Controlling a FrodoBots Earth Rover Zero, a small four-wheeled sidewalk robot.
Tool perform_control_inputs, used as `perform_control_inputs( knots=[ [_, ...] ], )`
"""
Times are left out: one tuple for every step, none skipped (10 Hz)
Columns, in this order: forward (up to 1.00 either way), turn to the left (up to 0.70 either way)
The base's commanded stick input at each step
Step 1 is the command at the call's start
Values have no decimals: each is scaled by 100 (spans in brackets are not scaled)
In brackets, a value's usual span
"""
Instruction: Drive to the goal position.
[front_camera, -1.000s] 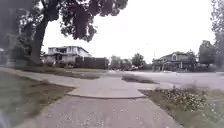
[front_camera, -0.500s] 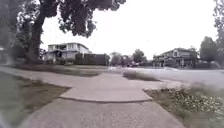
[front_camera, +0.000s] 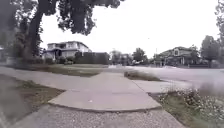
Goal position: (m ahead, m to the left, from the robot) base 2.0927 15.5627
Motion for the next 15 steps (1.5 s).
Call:
perform_control_inputs(
  knots=[
    [70, 0],
    [70, 0],
    [70, 0],
    [70, 0],
    [70, 0],
    [70, 0],
    [70, 0],
    [70, 0],
    [70, 0],
    [70, 0],
    [70, 0],
    [70, 2],
    [70, 17],
    [70, 32],
    [70, 35]
  ],
)
